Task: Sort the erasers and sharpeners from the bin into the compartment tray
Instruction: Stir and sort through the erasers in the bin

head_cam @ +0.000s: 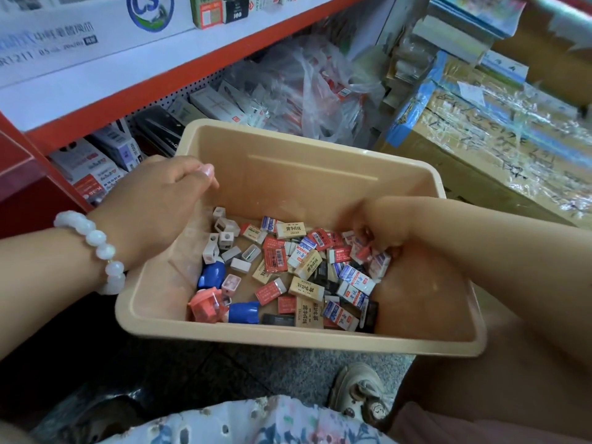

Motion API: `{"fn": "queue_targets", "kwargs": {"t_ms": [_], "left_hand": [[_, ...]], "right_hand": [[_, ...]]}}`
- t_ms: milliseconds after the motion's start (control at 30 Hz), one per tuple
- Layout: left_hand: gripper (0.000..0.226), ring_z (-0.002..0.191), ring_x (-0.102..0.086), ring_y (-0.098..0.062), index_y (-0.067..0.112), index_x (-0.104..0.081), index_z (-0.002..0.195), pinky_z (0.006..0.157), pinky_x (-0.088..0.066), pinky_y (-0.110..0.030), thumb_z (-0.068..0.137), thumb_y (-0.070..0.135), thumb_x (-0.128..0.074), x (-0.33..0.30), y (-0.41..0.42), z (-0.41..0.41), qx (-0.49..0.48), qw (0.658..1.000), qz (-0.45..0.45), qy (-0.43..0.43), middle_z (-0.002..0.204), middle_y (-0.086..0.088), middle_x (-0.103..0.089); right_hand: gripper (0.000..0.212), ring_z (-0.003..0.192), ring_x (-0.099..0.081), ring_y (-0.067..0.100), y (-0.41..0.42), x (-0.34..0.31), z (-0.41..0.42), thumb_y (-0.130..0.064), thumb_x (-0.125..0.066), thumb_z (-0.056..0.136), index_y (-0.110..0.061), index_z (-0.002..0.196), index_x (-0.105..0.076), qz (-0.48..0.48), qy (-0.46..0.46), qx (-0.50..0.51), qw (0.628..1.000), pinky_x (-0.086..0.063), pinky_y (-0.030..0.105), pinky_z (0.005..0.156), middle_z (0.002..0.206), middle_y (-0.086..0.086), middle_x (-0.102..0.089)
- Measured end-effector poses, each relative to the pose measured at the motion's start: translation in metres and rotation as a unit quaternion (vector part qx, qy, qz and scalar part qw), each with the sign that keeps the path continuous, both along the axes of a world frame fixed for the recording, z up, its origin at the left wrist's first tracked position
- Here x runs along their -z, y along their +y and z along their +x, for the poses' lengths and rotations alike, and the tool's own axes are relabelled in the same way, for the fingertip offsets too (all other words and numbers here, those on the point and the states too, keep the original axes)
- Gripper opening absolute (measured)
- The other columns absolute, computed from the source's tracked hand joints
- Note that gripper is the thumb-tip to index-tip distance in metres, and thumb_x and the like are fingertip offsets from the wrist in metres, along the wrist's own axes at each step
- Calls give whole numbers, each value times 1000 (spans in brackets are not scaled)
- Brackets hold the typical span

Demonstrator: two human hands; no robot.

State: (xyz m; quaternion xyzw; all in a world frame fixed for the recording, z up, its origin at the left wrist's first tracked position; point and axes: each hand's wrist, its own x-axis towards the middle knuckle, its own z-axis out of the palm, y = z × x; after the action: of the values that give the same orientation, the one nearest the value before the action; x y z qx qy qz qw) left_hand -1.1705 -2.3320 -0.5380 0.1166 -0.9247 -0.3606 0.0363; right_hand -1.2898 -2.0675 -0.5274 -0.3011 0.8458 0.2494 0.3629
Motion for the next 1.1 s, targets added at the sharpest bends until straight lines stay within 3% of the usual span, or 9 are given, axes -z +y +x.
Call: {"fn": "queue_targets", "kwargs": {"t_ms": [133,200,333,400,567,867,933,1033,1100], "left_hand": [[41,108,-51,-19,38,-62,85,91,-34,-34,79,57,-26,2,-2,-2,2,1000,9,-6,119,-4,-55],[41,107,-51,-18,38,-62,84,89,-33,-33,79,57,-27,2,-2,-2,1,1000,13,-4,119,-3,-55],[42,105,-51,-17,36,-63,87,86,-31,-31,80,56,-27,2,-1,-1,0,1000,10,5,118,-4,-54],[42,107,-50,-17,36,-63,87,87,-31,-31,80,55,-27,1,-1,-1,-1,1000,9,5,118,-4,-55],[44,106,-49,-16,35,-64,91,86,-30,-29,79,54,-27,0,1,-1,-4,1000,4,4,118,-5,-53],[45,103,-52,-17,34,-64,90,87,-36,-33,80,55,-25,1,-1,-2,9,1000,6,2,116,-6,-57],[44,103,-52,-17,34,-63,89,86,-36,-32,80,55,-26,1,-1,-2,7,1000,9,0,115,-6,-57],[42,103,-52,-18,37,-62,87,87,-36,-33,80,56,-26,1,-1,-2,7,1000,6,0,116,-5,-56],[44,106,-51,-17,35,-63,89,87,-33,-32,80,55,-26,0,-1,-2,2,1000,6,-4,118,-5,-55]], "right_hand": [[41,107,-53,18,-15,-9,9,-19,-57,93,-15,133,-52,90,13,-54,994,-36,19,84,130,1,-54],[41,99,-49,16,-28,-9,12,-23,-53,96,-16,136,-49,62,26,-55,996,-38,24,92,133,3,-54],[55,103,-56,20,-49,25,16,-27,-69,83,-21,134,-50,-146,12,-71,987,-47,31,90,127,0,-57],[60,107,-56,22,-54,44,18,-26,-73,80,-19,134,-49,-120,-26,-59,991,-48,35,90,126,2,-56],[28,86,-52,19,-45,56,16,-24,-73,78,-14,101,-60,-102,-20,-57,993,-43,29,70,93,0,-57],[28,69,-52,14,-13,-1,-8,-19,-74,77,-14,103,-63,-32,-12,-33,999,-32,11,47,80,-1,-63],[22,74,-51,14,-6,3,-5,-15,-70,79,-18,100,-63,-13,-8,-48,999,-35,14,52,78,-5,-58],[34,89,-53,17,-3,7,1,-12,-65,83,-14,117,-63,-14,18,-44,999,-35,20,72,108,2,-64],[36,100,-58,20,-10,4,3,-18,-62,86,-17,122,-62,-18,50,-56,997,-41,24,79,114,2,-64]]}}
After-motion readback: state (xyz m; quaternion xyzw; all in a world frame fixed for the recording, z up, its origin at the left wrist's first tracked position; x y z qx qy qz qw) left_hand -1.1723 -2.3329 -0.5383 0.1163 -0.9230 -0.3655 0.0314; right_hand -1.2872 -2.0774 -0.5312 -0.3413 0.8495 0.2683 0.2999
